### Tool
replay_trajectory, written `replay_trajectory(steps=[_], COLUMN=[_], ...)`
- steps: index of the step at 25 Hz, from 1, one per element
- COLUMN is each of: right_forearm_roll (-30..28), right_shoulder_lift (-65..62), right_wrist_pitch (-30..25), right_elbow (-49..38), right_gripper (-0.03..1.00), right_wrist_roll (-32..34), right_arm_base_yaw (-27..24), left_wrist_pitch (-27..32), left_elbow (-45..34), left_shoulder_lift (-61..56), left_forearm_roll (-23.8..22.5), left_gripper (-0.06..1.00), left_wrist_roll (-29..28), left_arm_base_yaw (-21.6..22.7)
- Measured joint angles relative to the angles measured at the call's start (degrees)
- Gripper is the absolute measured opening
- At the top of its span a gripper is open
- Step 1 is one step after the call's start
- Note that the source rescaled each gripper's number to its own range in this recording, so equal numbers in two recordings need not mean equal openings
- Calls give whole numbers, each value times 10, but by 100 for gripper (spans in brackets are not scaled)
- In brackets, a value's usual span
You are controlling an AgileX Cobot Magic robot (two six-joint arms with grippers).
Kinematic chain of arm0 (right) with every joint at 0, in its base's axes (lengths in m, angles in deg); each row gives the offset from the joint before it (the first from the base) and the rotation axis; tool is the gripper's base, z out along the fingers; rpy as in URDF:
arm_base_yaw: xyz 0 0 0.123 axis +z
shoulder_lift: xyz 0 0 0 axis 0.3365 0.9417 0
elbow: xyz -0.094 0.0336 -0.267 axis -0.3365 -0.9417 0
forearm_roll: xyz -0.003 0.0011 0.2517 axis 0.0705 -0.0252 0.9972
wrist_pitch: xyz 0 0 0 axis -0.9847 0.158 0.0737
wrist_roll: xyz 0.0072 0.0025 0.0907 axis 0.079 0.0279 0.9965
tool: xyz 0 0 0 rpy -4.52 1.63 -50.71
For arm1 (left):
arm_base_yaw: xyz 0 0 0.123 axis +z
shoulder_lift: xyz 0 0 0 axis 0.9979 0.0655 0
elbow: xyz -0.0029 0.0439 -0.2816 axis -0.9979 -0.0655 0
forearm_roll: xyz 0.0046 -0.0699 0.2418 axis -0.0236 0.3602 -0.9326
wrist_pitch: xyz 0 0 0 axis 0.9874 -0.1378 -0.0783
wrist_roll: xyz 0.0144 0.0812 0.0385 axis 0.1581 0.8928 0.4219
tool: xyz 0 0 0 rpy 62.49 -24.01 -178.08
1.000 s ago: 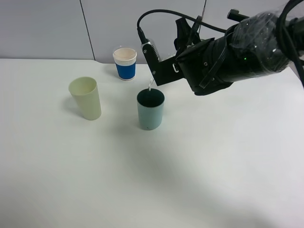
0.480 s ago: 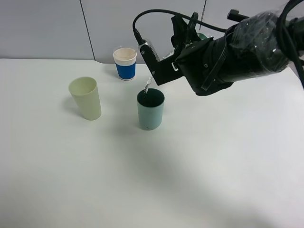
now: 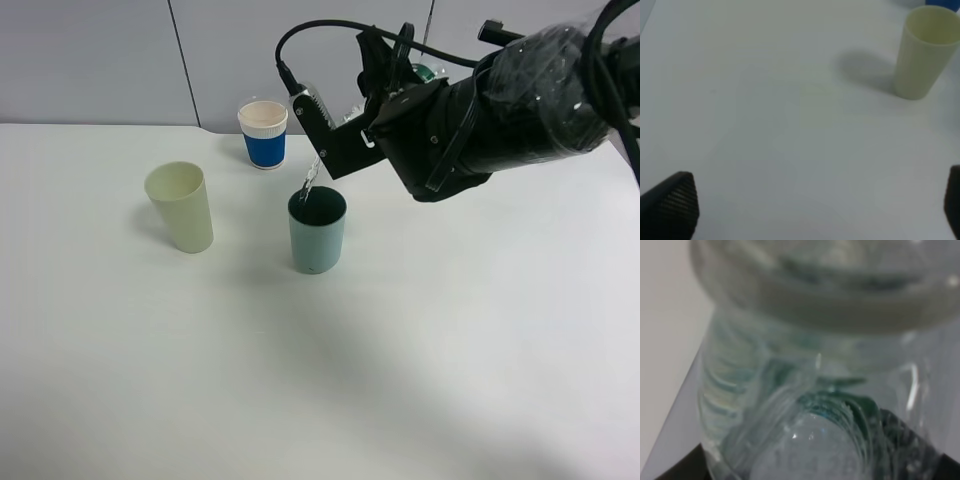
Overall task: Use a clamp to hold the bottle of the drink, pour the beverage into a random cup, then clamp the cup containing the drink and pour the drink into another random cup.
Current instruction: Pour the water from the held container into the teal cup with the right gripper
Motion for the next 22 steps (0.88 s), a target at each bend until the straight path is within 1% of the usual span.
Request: replay_trajectory(steps=[10,22], right_forearm_roll=[-2,-3], right_shoulder_lift=[0,0], right_wrist_pitch=[-8,-13], right_elbow=[0,0], right_gripper=[2,2], right_wrist_roll=[-50,-59], right_arm_base_yaw=[0,0], left_wrist_pitch=[0,0], left_elbow=[0,0], left_shoulder_lift=[0,0], left_forearm_roll=[0,0], left_gripper=[100,100], left_wrist_roll=[0,1], left_arm_base_yaw=[0,0])
